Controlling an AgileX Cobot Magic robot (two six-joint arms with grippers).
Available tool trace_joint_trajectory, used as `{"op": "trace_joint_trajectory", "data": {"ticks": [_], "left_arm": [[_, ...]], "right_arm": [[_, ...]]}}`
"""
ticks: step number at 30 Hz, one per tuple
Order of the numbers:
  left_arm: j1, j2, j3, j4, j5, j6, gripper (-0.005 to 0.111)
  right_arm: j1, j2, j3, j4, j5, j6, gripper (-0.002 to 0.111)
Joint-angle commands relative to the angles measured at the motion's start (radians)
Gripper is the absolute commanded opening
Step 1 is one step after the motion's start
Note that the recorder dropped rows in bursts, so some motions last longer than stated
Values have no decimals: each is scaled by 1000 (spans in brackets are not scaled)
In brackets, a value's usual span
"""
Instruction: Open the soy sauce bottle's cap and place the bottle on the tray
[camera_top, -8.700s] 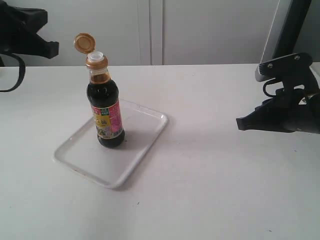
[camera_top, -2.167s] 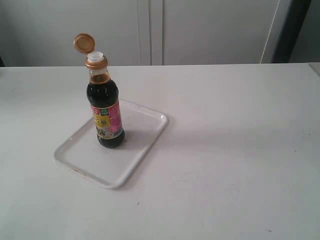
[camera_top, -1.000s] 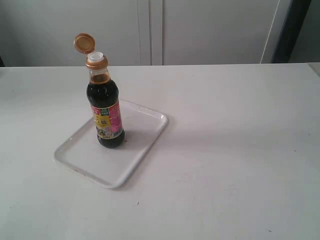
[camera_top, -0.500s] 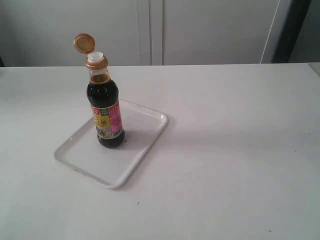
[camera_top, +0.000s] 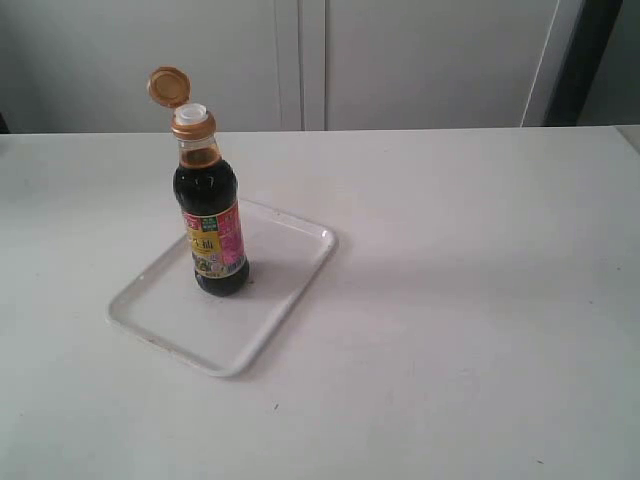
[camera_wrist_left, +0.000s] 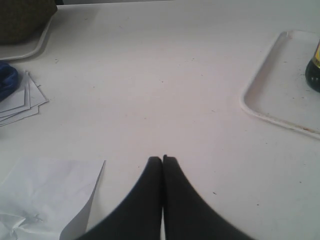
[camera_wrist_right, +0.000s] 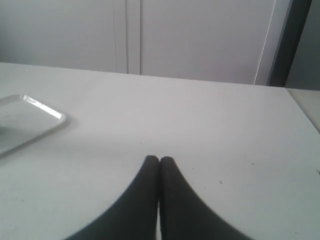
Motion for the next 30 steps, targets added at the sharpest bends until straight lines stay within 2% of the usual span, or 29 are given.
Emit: {"op": "trace_joint_trajectory", "data": {"ticks": [1,6,30], "left_arm": [[2,-5,5,-10,0,-3,0],[2,-5,5,-10,0,-3,0],[2,-5,5,-10,0,-1,0]], "right_arm": [[-9,-7,45,-7,-17,-6,0],[-9,-7,66,0,-60,-6,0],[-9,-7,66,0,33,-35,0]]}}
